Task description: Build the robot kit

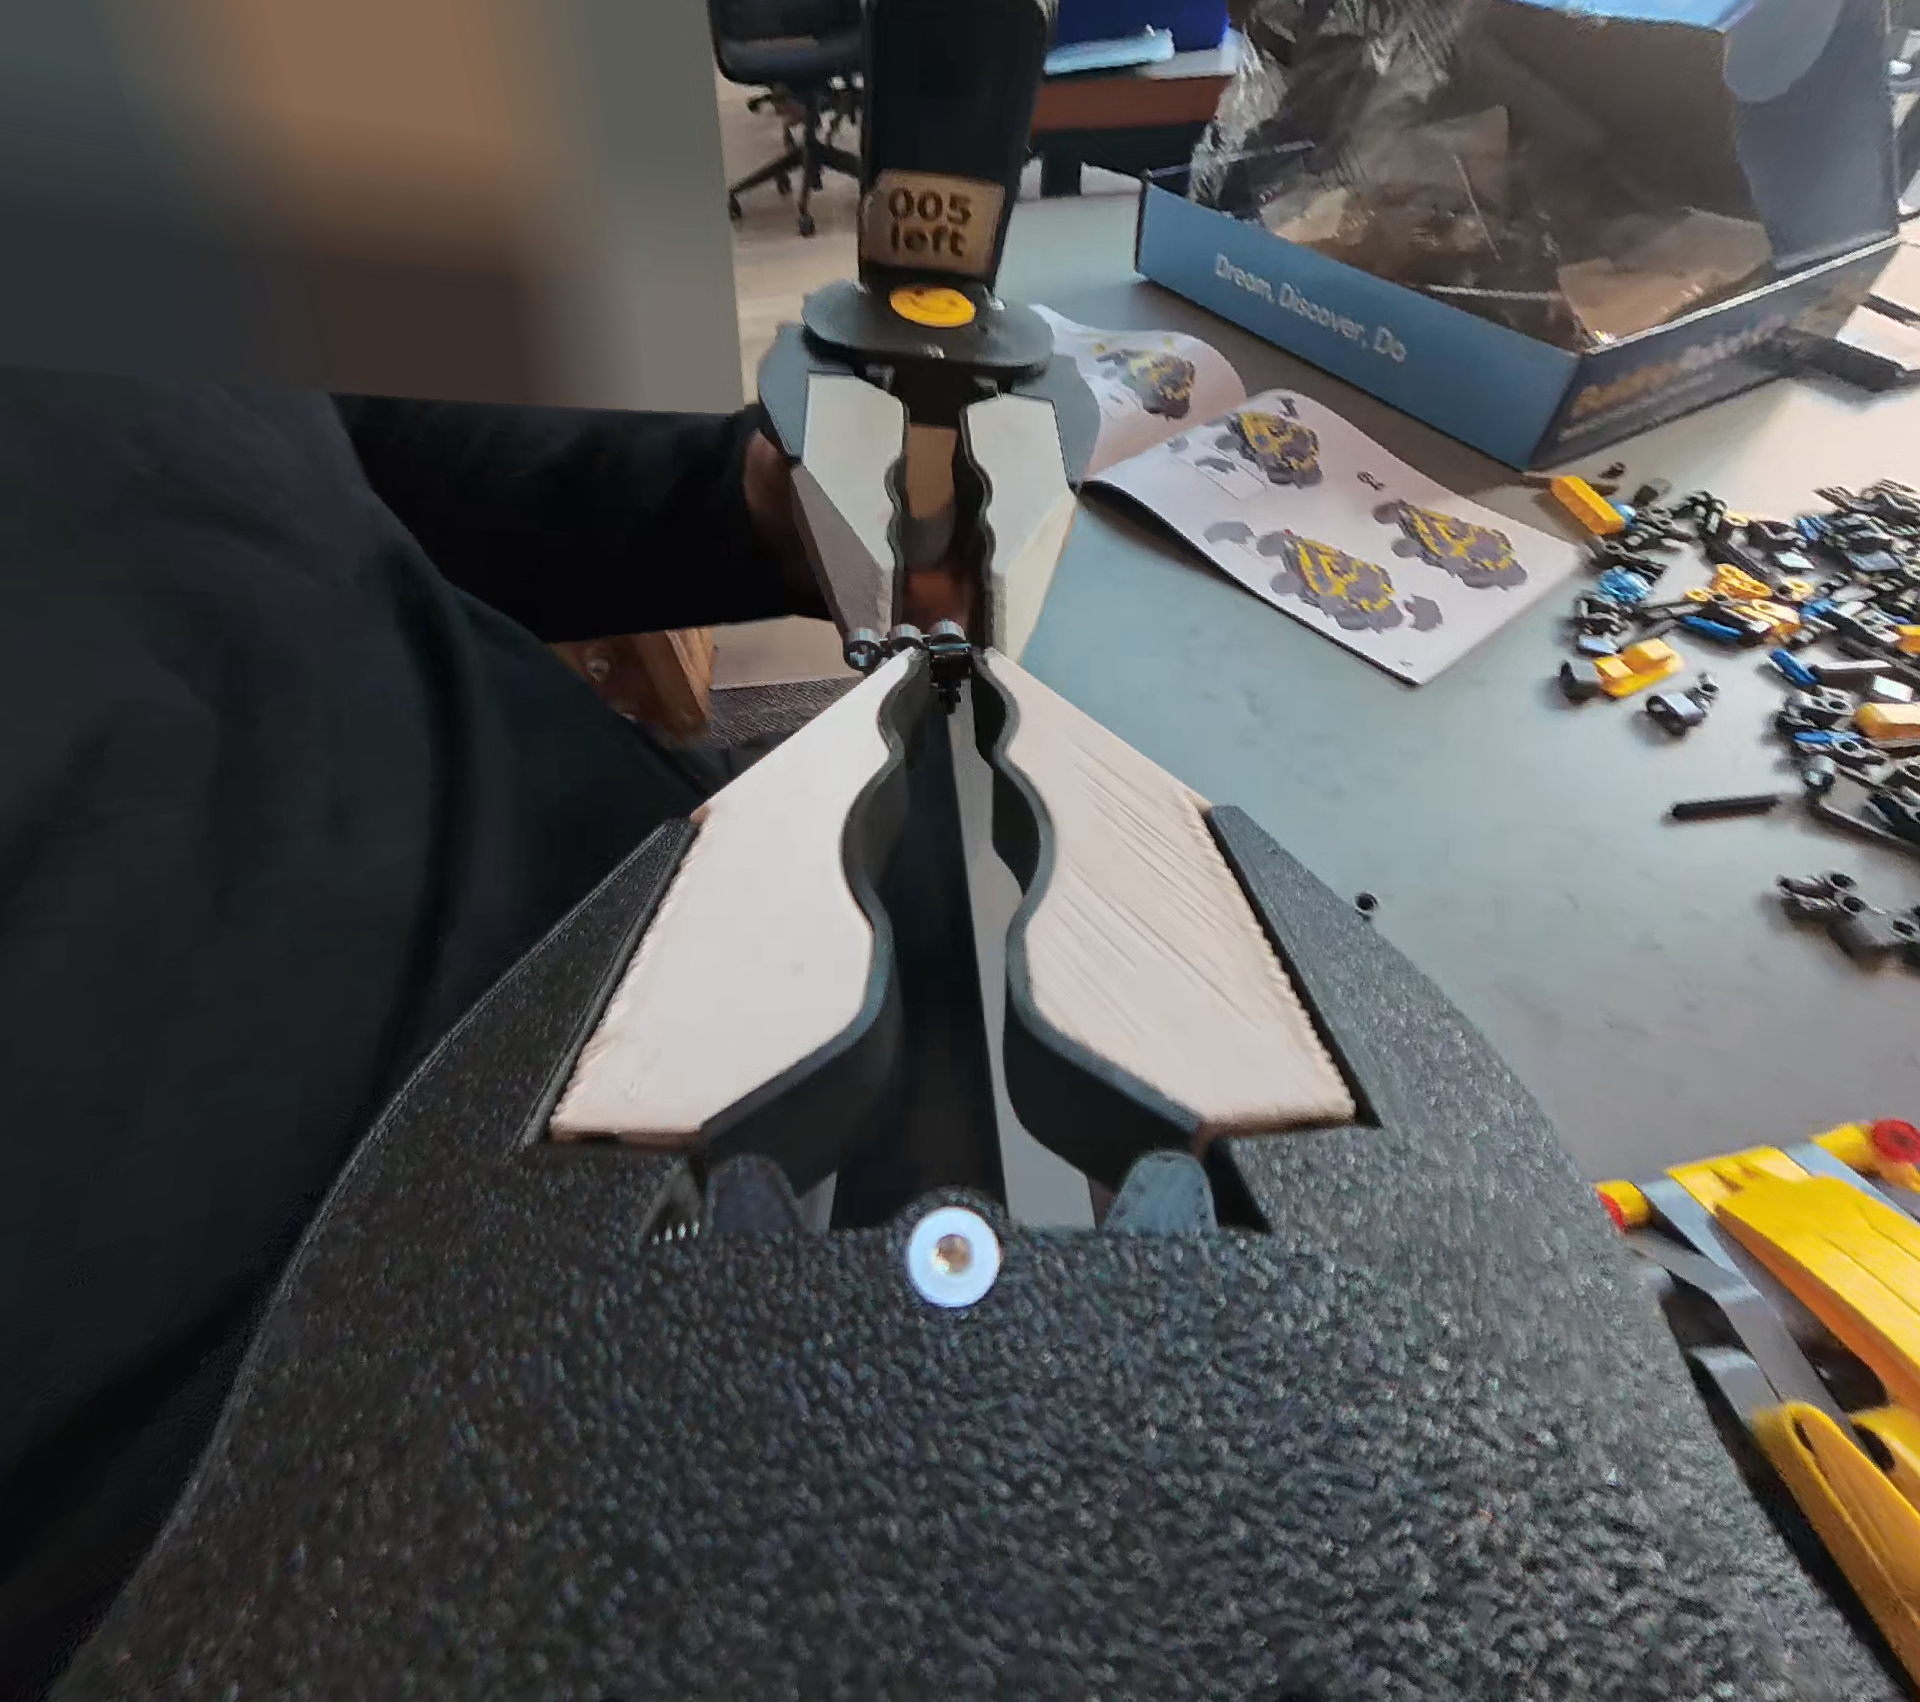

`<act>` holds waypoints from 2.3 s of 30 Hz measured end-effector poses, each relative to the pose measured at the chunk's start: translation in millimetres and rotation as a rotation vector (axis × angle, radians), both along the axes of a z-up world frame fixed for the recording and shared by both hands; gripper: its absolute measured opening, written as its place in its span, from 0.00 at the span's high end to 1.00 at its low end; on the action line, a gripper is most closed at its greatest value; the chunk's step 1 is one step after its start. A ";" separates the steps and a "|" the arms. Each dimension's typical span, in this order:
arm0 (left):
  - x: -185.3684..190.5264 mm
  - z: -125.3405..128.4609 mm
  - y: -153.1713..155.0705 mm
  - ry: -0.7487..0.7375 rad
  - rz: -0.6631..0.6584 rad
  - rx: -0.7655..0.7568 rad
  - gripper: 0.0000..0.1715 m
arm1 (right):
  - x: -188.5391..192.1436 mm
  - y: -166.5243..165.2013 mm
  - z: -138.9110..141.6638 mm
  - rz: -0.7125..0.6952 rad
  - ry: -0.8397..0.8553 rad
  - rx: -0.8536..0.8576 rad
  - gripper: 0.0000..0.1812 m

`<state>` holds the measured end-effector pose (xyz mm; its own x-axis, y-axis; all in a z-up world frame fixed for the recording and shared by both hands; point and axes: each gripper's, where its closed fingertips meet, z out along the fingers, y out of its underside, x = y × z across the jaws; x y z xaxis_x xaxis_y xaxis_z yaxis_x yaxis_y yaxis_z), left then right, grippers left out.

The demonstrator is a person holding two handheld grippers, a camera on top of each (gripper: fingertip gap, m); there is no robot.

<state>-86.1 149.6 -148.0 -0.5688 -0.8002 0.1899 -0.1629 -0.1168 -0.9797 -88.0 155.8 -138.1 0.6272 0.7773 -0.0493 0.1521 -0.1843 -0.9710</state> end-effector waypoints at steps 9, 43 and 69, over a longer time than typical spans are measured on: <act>2.1 -11.1 1.8 0.066 0.023 0.079 0.97 | 1.4 1.9 -21.7 -0.002 -0.083 -0.009 0.96; 5.6 -36.8 0.8 0.210 0.009 0.112 0.97 | 3.4 4.6 -37.9 0.013 -0.161 0.019 0.96; 7.7 -77.3 50.1 0.535 0.294 0.194 0.78 | 22.2 25.3 -59.3 -0.107 -0.197 -0.114 0.96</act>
<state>-78.4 199.6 -225.3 -0.1869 -0.9569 0.2225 -0.6232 -0.0596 -0.7798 -65.8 181.1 -197.5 0.7120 0.7022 -0.0014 0.3102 -0.3163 -0.8965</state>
